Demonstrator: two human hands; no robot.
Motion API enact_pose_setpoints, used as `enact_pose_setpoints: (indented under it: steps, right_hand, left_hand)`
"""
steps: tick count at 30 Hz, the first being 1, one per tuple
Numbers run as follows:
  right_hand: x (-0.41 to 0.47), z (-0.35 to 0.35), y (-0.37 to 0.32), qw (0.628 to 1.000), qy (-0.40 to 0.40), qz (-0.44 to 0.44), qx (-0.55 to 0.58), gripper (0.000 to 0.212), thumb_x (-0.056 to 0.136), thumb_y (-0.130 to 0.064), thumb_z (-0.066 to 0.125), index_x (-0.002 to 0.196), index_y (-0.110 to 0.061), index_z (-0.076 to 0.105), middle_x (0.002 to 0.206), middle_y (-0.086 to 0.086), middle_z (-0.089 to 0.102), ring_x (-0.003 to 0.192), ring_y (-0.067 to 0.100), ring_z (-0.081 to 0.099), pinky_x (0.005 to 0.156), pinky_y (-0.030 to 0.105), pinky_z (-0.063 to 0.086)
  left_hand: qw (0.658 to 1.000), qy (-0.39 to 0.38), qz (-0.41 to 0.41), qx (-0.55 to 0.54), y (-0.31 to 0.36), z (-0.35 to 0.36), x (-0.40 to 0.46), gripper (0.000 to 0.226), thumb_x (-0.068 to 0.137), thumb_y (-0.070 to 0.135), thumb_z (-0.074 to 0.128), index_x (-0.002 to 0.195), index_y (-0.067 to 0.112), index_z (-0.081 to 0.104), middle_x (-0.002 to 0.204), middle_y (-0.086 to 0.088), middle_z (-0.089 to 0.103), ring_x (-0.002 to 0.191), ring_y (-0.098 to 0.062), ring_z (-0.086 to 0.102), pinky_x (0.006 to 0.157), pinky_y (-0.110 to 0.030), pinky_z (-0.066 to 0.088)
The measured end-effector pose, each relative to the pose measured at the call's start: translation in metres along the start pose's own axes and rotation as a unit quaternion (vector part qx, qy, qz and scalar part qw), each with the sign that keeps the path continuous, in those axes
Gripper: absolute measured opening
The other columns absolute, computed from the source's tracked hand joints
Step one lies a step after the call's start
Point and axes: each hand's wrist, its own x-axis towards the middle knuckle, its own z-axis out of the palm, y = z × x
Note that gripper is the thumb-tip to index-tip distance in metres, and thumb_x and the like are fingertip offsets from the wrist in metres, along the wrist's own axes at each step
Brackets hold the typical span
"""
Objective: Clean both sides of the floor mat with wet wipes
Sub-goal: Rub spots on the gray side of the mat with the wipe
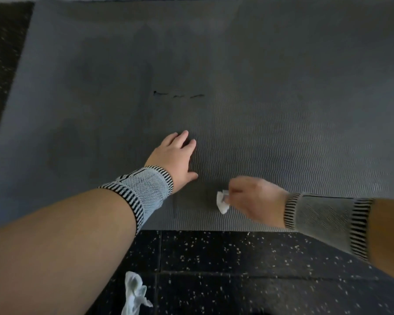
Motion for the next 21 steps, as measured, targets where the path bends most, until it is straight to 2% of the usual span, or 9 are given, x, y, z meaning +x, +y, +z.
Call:
enact_pose_setpoints:
  steps: [2,6,8,11,14,16,18,19,21]
  right_hand:
    - [0.009,-0.009,0.018,0.999,0.008,-0.026,-0.038,0.015,0.09,-0.005,0.056,0.099,-0.008,0.067,0.092,0.007,0.057,0.082,0.022,0.055,0.072,0.035,0.051]
    - [0.063,-0.038,0.062,0.96,0.21,0.181,-0.022,0.023,0.096,-0.017,0.046,0.108,-0.009,0.064,0.115,0.01,0.052,0.099,0.027,0.056,0.086,0.035,0.046]
    - [0.053,-0.028,0.051,0.963,0.198,0.18,-0.029,0.021,0.095,-0.014,0.046,0.104,-0.006,0.064,0.11,0.011,0.054,0.096,0.026,0.056,0.086,0.034,0.045]
    - [-0.006,0.006,-0.001,0.995,0.079,0.058,0.0,0.016,0.092,-0.008,0.048,0.097,-0.008,0.064,0.092,0.008,0.056,0.083,0.022,0.054,0.078,0.037,0.048]
    - [-0.017,0.015,-0.006,0.999,-0.014,-0.037,-0.016,0.021,0.095,-0.012,0.048,0.113,-0.018,0.058,0.105,-0.004,0.051,0.089,0.009,0.043,0.085,0.024,0.046]
    - [0.013,-0.001,0.017,0.996,0.074,0.011,-0.057,0.022,0.097,-0.015,0.045,0.116,-0.017,0.055,0.113,0.0,0.051,0.099,0.015,0.049,0.087,0.025,0.044]
    - [0.033,-0.014,0.039,0.976,0.17,0.124,-0.049,0.022,0.095,-0.013,0.047,0.115,-0.012,0.055,0.115,0.006,0.052,0.101,0.021,0.054,0.089,0.031,0.046]
    - [0.032,-0.012,0.039,0.97,0.185,0.151,-0.052,0.021,0.094,-0.011,0.048,0.114,-0.011,0.056,0.113,0.008,0.053,0.098,0.022,0.056,0.088,0.032,0.046]
    - [0.012,0.005,0.016,0.981,0.159,0.11,-0.024,0.017,0.092,-0.006,0.052,0.106,-0.01,0.062,0.101,0.01,0.057,0.089,0.024,0.058,0.079,0.031,0.048]
  left_hand:
    - [1.0,0.015,0.003,0.003,0.001,0.004,-0.004,0.083,0.087,0.05,0.062,0.153,0.023,0.019,0.162,0.002,0.005,0.147,-0.023,0.005,0.117,-0.047,0.025]
    - [0.999,0.02,0.021,0.026,0.001,0.009,-0.011,0.077,0.089,0.05,0.057,0.153,0.023,0.023,0.16,0.0,0.011,0.144,-0.026,0.012,0.115,-0.046,0.03]
    - [0.999,-0.01,0.031,0.036,-0.002,0.006,-0.013,0.085,0.087,0.053,0.06,0.154,0.022,0.018,0.161,0.0,0.006,0.145,-0.026,0.009,0.116,-0.043,0.028]
    - [0.996,-0.064,0.025,0.049,0.0,0.003,-0.014,0.103,0.078,0.059,0.067,0.155,0.023,0.008,0.161,0.003,-0.007,0.147,-0.024,-0.001,0.117,-0.045,0.026]
    - [0.996,-0.063,0.018,0.053,0.002,0.005,-0.014,0.107,0.078,0.059,0.068,0.154,0.023,0.004,0.161,0.003,-0.011,0.148,-0.023,-0.004,0.117,-0.045,0.026]
    - [0.996,-0.061,0.024,0.053,0.001,0.006,-0.015,0.106,0.078,0.059,0.068,0.155,0.022,0.004,0.161,0.002,-0.01,0.148,-0.024,-0.004,0.117,-0.043,0.023]
    - [0.997,-0.048,0.028,0.056,0.0,0.008,-0.019,0.102,0.08,0.059,0.066,0.155,0.021,0.008,0.162,0.001,-0.006,0.148,-0.024,-0.001,0.116,-0.042,0.022]
    - [0.997,-0.039,0.029,0.052,0.0,0.009,-0.021,0.099,0.081,0.058,0.066,0.155,0.021,0.01,0.162,0.001,-0.002,0.147,-0.024,0.001,0.116,-0.042,0.022]
    - [0.999,-0.022,0.029,0.035,0.002,0.011,-0.024,0.094,0.081,0.055,0.066,0.154,0.022,0.016,0.161,0.001,0.004,0.147,-0.024,0.006,0.115,-0.043,0.025]
